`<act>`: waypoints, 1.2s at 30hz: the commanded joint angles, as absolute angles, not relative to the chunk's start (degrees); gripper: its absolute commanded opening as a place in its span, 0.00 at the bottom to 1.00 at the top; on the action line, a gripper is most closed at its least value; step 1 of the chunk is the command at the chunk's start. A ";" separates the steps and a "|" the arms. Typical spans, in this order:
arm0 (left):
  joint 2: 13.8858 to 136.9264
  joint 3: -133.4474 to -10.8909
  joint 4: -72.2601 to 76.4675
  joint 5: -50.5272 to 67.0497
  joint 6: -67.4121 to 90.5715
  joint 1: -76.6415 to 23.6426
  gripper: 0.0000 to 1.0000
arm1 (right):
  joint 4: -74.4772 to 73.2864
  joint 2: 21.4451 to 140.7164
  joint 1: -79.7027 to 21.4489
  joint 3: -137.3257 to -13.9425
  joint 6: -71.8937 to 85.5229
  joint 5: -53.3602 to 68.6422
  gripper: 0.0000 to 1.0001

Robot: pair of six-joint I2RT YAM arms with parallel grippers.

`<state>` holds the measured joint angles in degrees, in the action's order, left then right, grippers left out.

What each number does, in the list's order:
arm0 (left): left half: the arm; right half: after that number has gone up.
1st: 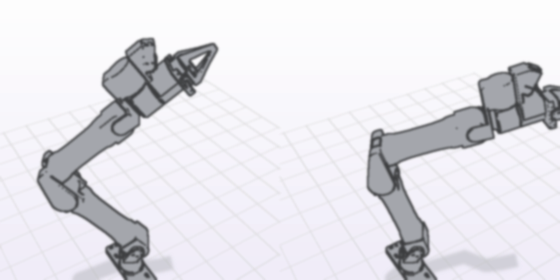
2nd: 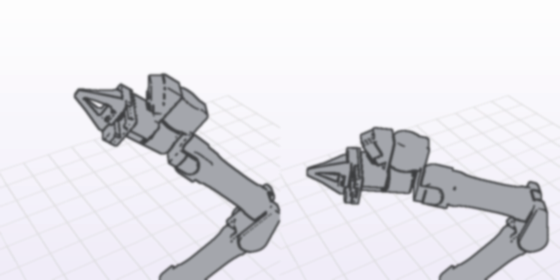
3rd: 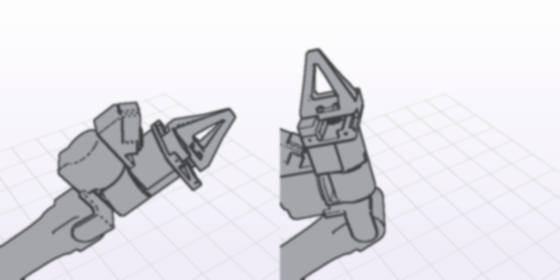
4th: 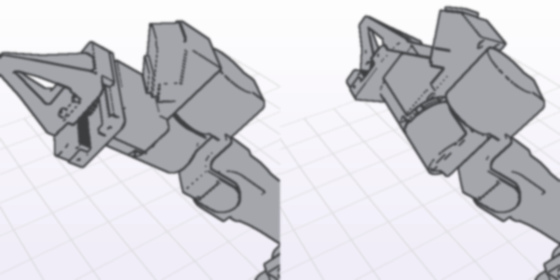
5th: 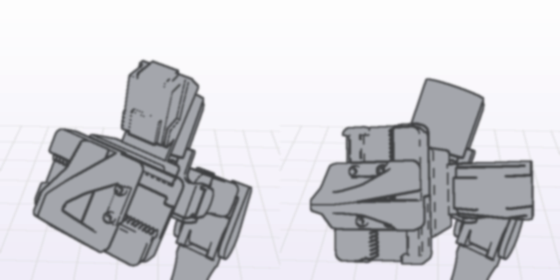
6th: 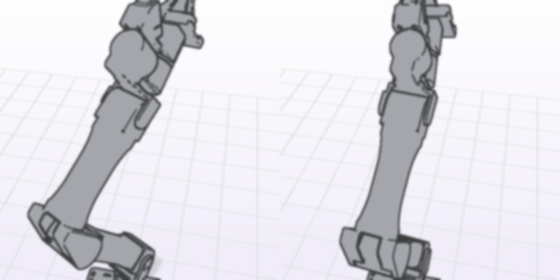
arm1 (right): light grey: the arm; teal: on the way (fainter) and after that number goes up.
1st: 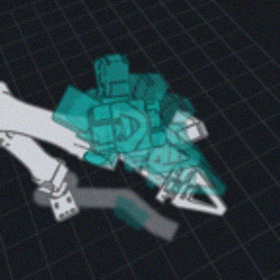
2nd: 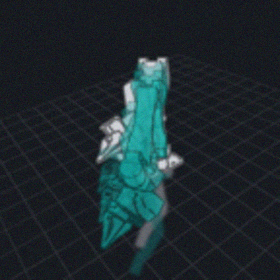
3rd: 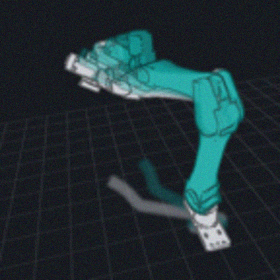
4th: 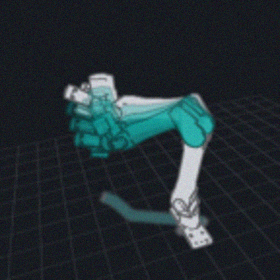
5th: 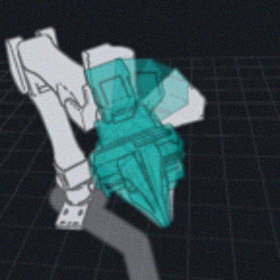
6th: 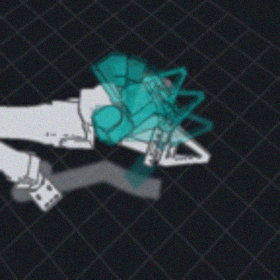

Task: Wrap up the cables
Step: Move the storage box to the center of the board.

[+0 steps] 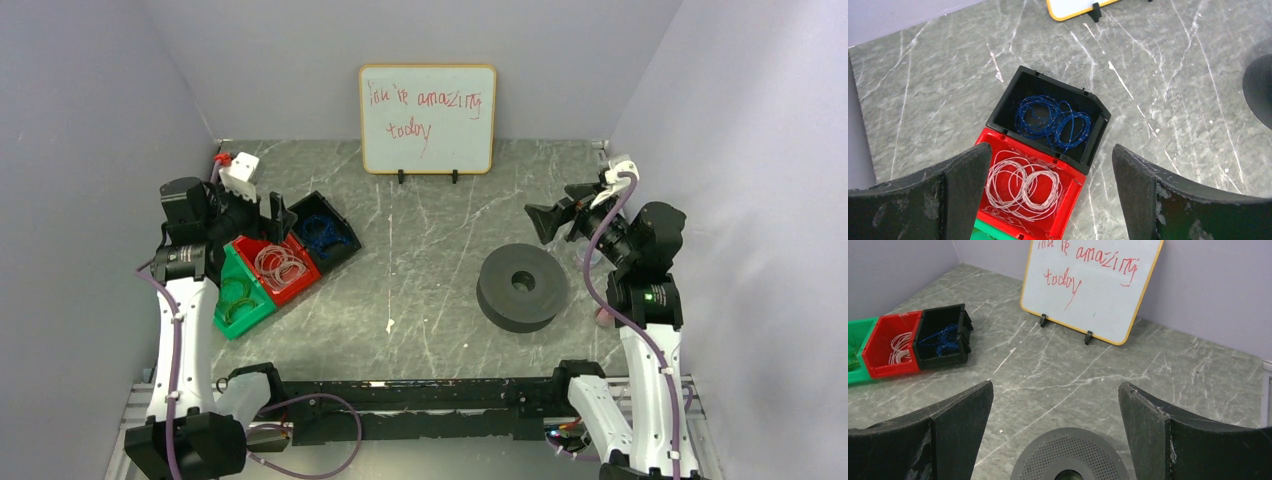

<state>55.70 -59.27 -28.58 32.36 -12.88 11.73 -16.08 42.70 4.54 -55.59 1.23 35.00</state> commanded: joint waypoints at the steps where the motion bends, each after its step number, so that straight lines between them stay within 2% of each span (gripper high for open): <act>1: 56.58 -58.95 -29.20 38.19 -16.42 12.04 0.95 | -11.56 41.85 4.75 -54.67 0.59 35.42 0.99; 12: 63.74 -62.13 -33.63 42.88 -19.16 10.72 0.95 | -9.09 41.45 4.75 -52.16 1.34 36.66 0.99; 17: 68.42 -62.95 -34.74 30.38 -23.45 0.97 0.95 | -8.54 41.31 4.75 -51.52 1.29 36.88 0.99; 22: 73.96 -60.02 -29.69 20.16 -23.95 -7.40 0.94 | -8.36 40.89 4.75 -51.07 0.80 37.09 0.99; 27: 80.89 -59.11 -25.26 9.48 -24.71 -11.17 0.82 | -8.19 40.78 4.75 -50.68 0.53 37.71 0.99; 36: 86.12 -57.79 -20.50 5.65 -25.08 -11.34 0.65 | -8.17 41.03 4.75 -50.23 0.42 38.27 0.99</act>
<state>85.17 -57.91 -24.77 8.78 -23.42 -11.18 -11.07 41.39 4.54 -50.39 1.04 36.62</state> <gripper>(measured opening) 0.669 0.993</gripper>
